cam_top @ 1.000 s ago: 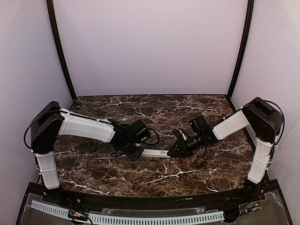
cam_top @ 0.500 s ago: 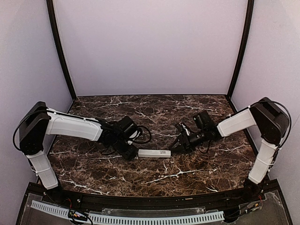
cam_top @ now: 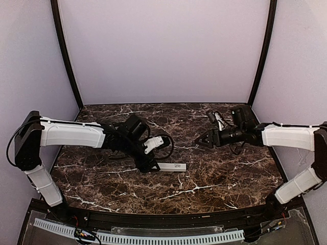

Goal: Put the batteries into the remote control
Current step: Pick up the remote control from the center of the board.

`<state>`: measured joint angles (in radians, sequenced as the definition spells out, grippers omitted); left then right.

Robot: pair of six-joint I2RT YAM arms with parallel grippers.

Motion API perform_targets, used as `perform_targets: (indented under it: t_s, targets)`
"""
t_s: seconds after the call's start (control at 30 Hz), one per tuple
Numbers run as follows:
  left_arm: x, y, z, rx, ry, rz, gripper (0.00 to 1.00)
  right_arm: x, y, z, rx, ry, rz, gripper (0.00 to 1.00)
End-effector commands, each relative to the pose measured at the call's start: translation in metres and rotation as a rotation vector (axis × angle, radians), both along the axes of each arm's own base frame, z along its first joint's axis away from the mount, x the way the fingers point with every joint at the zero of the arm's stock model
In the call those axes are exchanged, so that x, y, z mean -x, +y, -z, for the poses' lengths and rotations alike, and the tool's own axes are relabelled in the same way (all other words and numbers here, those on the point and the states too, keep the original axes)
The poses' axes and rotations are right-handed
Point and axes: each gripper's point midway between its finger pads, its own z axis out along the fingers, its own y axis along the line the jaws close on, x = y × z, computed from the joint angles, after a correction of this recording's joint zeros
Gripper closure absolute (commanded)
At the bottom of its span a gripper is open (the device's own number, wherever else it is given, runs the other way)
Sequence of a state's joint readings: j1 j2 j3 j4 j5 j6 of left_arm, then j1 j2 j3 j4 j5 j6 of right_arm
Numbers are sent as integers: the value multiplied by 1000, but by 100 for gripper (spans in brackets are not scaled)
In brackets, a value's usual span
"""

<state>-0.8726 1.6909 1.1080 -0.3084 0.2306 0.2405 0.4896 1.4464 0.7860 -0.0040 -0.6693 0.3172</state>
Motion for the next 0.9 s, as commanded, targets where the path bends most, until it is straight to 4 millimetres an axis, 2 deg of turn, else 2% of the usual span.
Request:
perform_targets:
  t_s: [0.0, 0.03, 0.07, 0.1, 0.17, 0.2, 0.23, 0.27, 0.3, 0.4, 0.53, 0.87]
  targets:
    - [7, -18, -5, 19, -65, 247, 27, -16, -24, -45, 44, -298, 116, 20]
    - [5, -21, -8, 24, -75, 263, 27, -19, -30, -51, 48, -313, 164, 8]
    - [3, -25, -6, 17, -82, 290, 28, -18, -34, -56, 48, -328, 185, 2]
    - [2, -27, -5, 10, -86, 300, 28, -16, -36, -59, 46, -348, 183, 2]
    - [-2, -31, 5, -22, -74, 329, 30, -14, -38, -62, 45, -367, 184, 1]
    - [-5, -35, 1, -25, -78, 340, 32, -12, -38, -63, 41, -370, 179, 1]
    - [-5, -36, 9, -37, -59, 348, 32, -11, -37, -65, 36, -372, 171, 1]
    - [-7, -40, 5, -36, -61, 356, 33, -9, -37, -67, 31, -377, 165, 2]
    - [-7, -41, 10, -41, -48, 361, 33, -7, -37, -69, 21, -385, 159, 2]
    - [-9, -46, 13, -50, -44, 373, 34, 4, -36, -84, -53, -458, 138, 1]
    - [-9, -45, 24, -98, -29, 393, 37, 14, -38, -94, -95, -502, 127, 2]
    - [-16, -37, 51, -213, -40, 397, 49, 24, -34, -97, -133, -535, 77, 1]
